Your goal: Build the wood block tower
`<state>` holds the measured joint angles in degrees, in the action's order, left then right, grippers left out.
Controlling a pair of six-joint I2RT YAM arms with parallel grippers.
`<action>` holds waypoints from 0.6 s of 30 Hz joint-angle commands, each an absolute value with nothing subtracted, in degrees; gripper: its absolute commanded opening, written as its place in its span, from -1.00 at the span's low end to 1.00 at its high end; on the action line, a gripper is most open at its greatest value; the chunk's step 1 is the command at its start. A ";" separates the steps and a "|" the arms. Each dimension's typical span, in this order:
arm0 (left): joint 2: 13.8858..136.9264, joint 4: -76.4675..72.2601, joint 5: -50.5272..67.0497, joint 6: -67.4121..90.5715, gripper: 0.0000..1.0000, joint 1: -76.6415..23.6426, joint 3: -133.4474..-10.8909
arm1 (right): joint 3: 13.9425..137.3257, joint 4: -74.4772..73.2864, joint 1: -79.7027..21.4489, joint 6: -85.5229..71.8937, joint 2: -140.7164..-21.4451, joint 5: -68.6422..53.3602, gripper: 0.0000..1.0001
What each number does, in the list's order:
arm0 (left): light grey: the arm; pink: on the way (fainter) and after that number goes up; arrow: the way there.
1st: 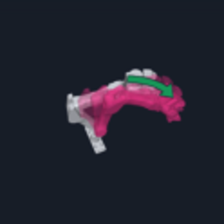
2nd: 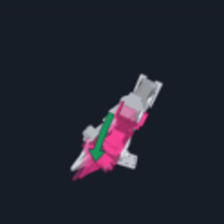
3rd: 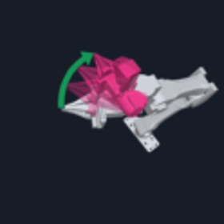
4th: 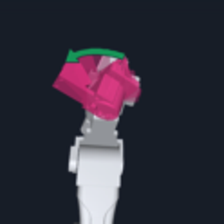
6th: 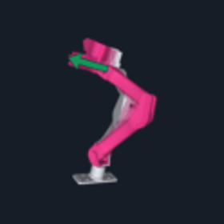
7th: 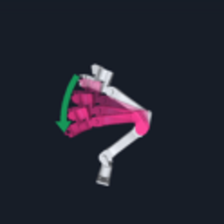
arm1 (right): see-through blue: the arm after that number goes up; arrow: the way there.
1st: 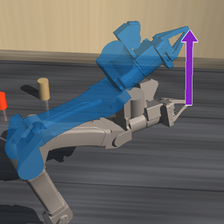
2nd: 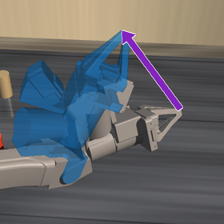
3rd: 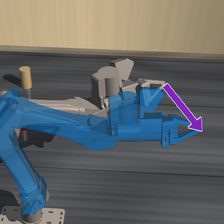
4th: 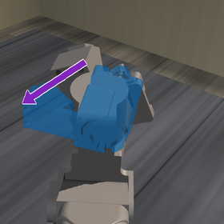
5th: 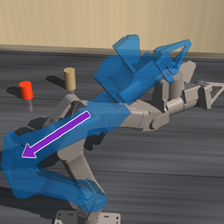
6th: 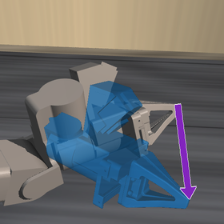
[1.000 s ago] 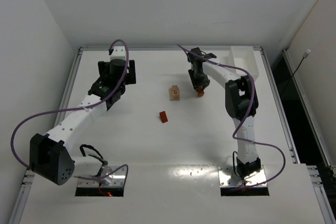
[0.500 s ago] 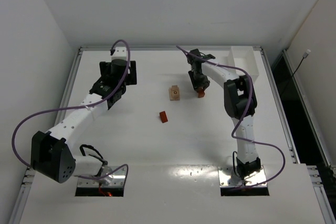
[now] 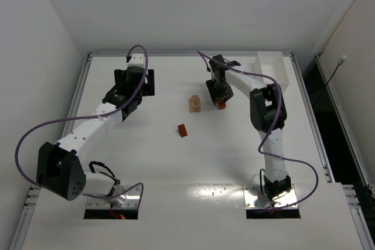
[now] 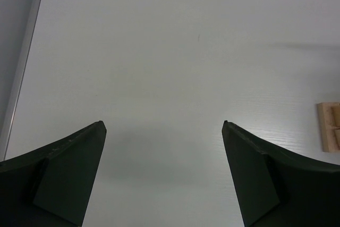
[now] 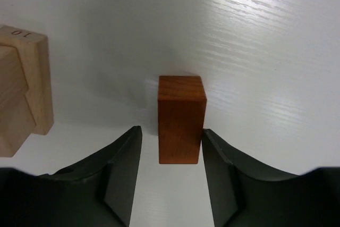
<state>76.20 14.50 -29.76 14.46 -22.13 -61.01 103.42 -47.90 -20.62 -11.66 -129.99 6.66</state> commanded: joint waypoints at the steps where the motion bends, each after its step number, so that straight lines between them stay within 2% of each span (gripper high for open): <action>1: 76.64 13.01 -28.83 14.94 0.78 -21.53 -63.02 | 103.36 -45.79 -19.25 -10.90 -126.04 1.41 -0.10; 4: 76.64 13.01 -28.30 14.94 0.78 -21.53 -63.02 | 102.13 -45.26 -18.73 -10.90 -124.98 0.18 -0.29; 9: 76.64 13.01 -28.30 14.94 0.78 -21.53 -63.02 | 100.46 -45.26 -18.19 -10.90 -123.67 0.26 -0.31; 10: 76.64 13.01 -27.78 15.46 0.78 -21.53 -63.02 | 100.46 -45.26 -17.67 -10.90 -123.66 0.26 -0.51; 12: 76.64 13.01 -27.77 15.47 0.78 -21.53 -63.02 | 100.46 -45.26 -17.67 -10.37 -123.66 0.26 -0.60; 18: 76.64 13.01 -27.77 15.47 0.78 -21.53 -63.02 | 100.46 -45.26 -17.67 -10.37 -123.66 -0.35 -0.49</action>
<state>77.01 14.50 -28.25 14.50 -22.13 -61.01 100.77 -46.41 -17.69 -10.66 -127.15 0.78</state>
